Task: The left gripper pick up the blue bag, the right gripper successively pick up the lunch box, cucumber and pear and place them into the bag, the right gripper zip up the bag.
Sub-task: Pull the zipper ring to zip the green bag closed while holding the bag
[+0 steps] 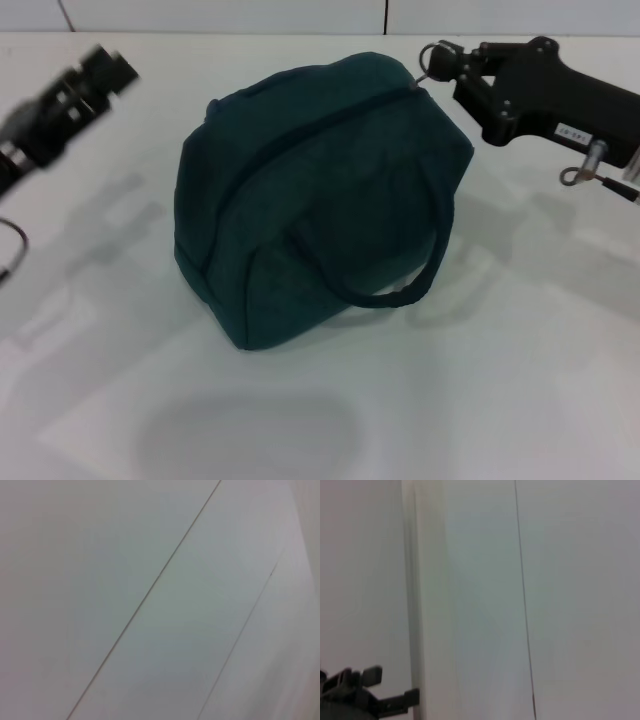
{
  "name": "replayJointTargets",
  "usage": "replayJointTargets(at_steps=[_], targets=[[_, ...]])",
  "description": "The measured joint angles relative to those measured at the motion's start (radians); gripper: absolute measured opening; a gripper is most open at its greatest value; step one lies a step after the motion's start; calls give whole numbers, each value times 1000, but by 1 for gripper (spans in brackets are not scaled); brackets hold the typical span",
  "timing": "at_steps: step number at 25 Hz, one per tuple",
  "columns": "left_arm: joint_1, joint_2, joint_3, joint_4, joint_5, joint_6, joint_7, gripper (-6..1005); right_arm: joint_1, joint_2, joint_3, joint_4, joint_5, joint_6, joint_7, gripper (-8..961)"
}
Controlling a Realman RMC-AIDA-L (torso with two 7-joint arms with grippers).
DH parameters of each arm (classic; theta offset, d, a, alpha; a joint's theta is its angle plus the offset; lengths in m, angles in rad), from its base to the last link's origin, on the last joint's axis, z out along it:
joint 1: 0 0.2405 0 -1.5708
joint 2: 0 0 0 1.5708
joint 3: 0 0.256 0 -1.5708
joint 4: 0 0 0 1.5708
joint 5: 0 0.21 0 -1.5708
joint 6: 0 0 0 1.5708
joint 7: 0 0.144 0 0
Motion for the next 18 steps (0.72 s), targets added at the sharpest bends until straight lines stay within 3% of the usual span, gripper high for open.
replayJointTargets(at_steps=[6,10,13,18], targets=[[-78,50,9,144,35,-17,-127,862,11,0,21,13,-11,-25,0,43],[-174,91,12,279,185,-20,-249,874,12,-1,21,14,-12,-33,0,43],[-236,96,27,425,325,-17,-347,871,13,0,21,14,-18,-37,0,44],[-278,95,187,752,481,-15,-568,867,14,3,21,14,-22,-39,-1,45]])
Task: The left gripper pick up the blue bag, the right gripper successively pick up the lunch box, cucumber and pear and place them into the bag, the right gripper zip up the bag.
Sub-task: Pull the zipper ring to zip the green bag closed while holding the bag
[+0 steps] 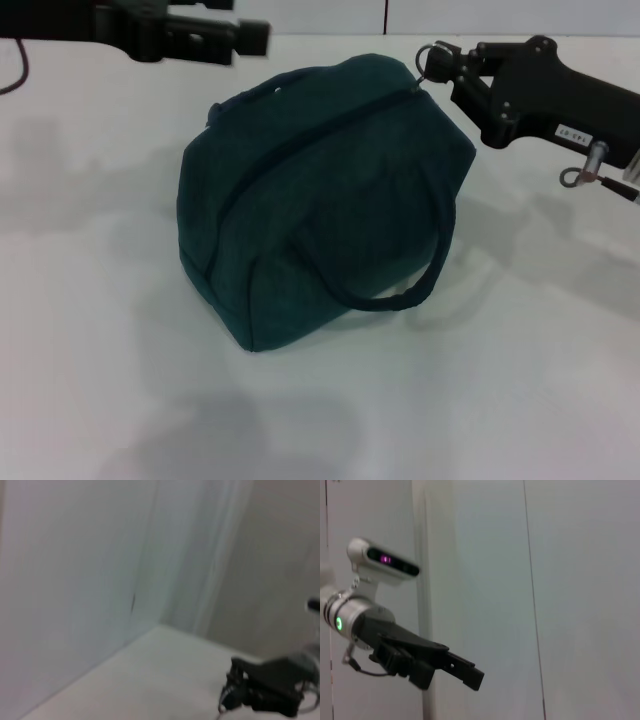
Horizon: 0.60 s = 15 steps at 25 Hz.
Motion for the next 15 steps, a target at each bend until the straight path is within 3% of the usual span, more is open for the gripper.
replayJointTargets(at_steps=[3,4,7,11,15], targets=[[1,-1,70,134,32,1,-102,865,0,0,0,1,0,-1,0,45],[7,-11,138,279,74,1,-208,864,0,1,0,1,-1,-1,0,45],[14,-43,200,409,134,2,-346,859,-1,2,0,5,-1,-1,0,46],[49,-97,291,523,229,-3,-412,852,1,4,0,12,-1,-4,0,46],[110,-110,429,622,356,-74,-441,844,6,5,0,12,-1,-9,0,47]])
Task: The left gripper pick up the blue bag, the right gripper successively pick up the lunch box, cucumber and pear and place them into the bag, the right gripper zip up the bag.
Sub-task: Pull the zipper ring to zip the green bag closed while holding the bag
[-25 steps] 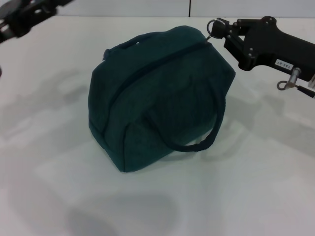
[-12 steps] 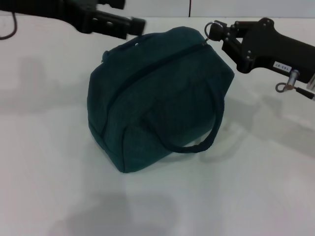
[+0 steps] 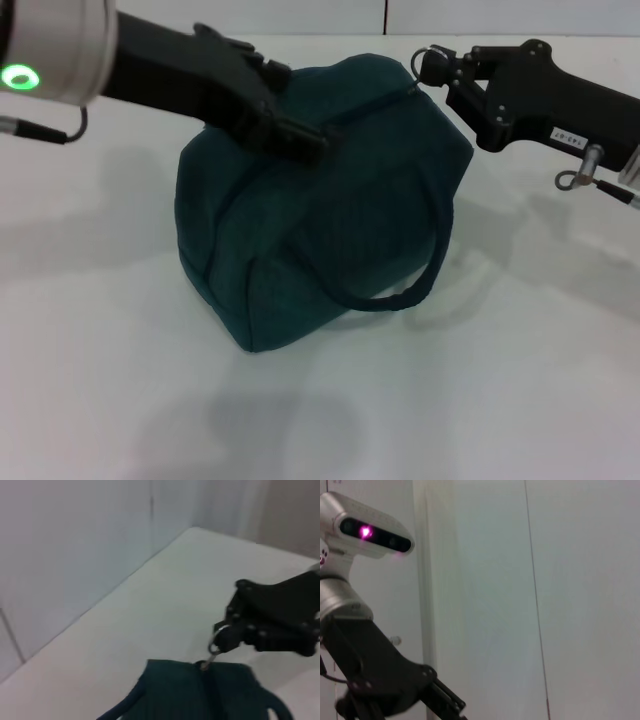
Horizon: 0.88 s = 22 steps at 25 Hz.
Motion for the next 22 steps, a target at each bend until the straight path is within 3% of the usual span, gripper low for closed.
replayJointTargets(at_steps=[8,22], targets=[[67,0,137,71,104,-102,-19,829,0,0,-1,2,0,-10,0,48],[85,-2,213,36,124,-134,-23,803,6,0,0,14,0,-13,0,50]])
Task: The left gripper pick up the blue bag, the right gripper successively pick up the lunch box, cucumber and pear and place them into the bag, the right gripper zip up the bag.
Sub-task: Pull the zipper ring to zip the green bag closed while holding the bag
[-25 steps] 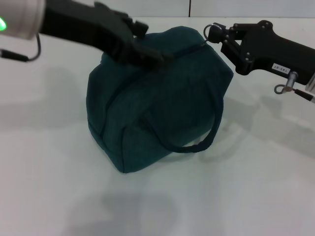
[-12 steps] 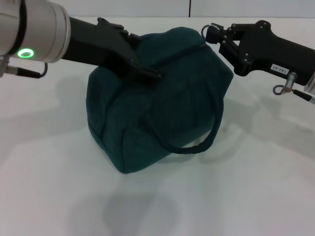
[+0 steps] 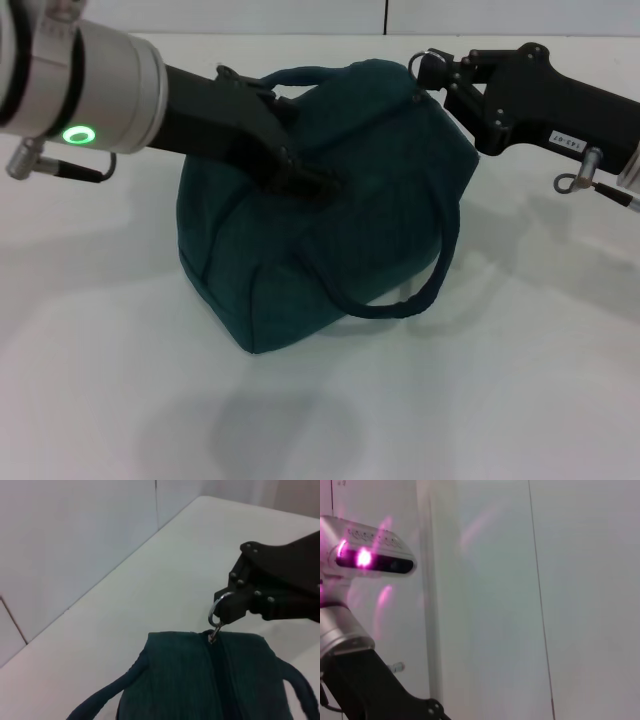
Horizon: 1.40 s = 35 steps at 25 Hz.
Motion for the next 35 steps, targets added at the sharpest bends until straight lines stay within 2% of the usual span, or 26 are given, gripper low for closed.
replayJointTargets(at_steps=[8,14,20,28,35], targets=[[15,-1,111,-15,133,-65,-3,788,0,0,0,0,0,-1,0,51],[5,-1,127,-45,158,-69,2,777,0,0,0,0,0,-1,0,52],[10,2,121,-47,161,-96,5,535,0,0,0,0,0,-1,0,53],[13,1,121,-46,162,-100,17,142,-5,0,0,0,3,-1,0,54],[21,1,111,-38,154,-100,20,115,-10,0,5,7,6,-1,0,55]])
